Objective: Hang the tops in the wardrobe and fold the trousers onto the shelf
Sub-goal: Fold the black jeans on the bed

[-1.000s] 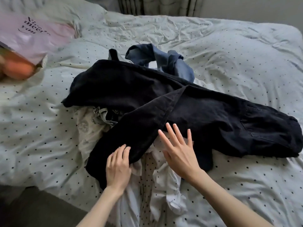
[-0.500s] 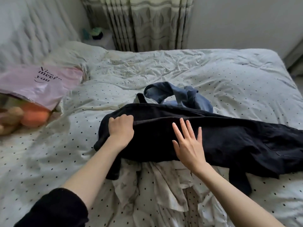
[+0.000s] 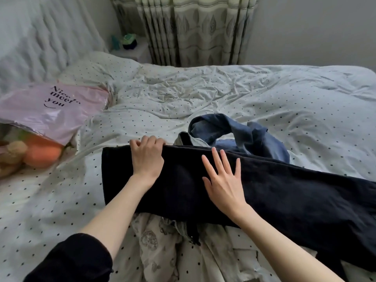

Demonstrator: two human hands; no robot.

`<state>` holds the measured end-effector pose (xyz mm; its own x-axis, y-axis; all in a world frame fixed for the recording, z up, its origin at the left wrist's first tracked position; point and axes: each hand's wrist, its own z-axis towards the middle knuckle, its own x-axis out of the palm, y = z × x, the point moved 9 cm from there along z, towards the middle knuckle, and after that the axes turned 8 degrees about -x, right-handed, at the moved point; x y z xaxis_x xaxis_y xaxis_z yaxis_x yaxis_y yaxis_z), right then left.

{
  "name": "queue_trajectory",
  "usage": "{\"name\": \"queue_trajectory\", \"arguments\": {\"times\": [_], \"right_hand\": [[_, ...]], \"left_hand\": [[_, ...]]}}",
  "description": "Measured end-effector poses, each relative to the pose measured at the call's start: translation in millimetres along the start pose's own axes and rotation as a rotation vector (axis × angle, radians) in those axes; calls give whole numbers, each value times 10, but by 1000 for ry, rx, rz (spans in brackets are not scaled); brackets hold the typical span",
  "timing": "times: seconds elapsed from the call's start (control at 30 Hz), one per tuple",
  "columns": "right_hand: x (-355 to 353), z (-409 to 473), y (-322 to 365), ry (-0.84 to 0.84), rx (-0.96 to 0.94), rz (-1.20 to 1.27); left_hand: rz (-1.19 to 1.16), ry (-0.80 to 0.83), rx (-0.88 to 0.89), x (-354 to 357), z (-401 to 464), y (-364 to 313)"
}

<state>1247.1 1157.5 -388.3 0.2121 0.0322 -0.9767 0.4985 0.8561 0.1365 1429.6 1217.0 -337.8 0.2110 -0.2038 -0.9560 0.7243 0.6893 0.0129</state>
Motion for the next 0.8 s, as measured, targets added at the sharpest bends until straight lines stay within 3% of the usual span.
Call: {"name": "queue_trajectory", "arguments": {"times": [0.2,0.3,0.37,0.43,0.53,0.6,0.7,0.8], "right_hand": [[474,135,-114,192,34,-24],[449,152,38,110,33,14],[431,142,373,49,-64,52],[570,89,677,106,-168,35],[834,101,717,265,-163,-27],[884,137,650,276,-125,-31],[797,133,894,213,-141,-10],[834,95,1153,218,-250,-38]], "left_hand": [[-32,297,-128,755,-224,308],[-147,487,-192,1077,-567,533],[-203,584,-252,1209,-768,667],[-202,600,-270,1250,-931,774],[-166,565,-318,1228,-1116,987],[-276,506,-477,1164,-1205,1216],[-628,414,-826,1109,-1414,1646],[-1106,558,-1174,1325,-1585,1725]]}}
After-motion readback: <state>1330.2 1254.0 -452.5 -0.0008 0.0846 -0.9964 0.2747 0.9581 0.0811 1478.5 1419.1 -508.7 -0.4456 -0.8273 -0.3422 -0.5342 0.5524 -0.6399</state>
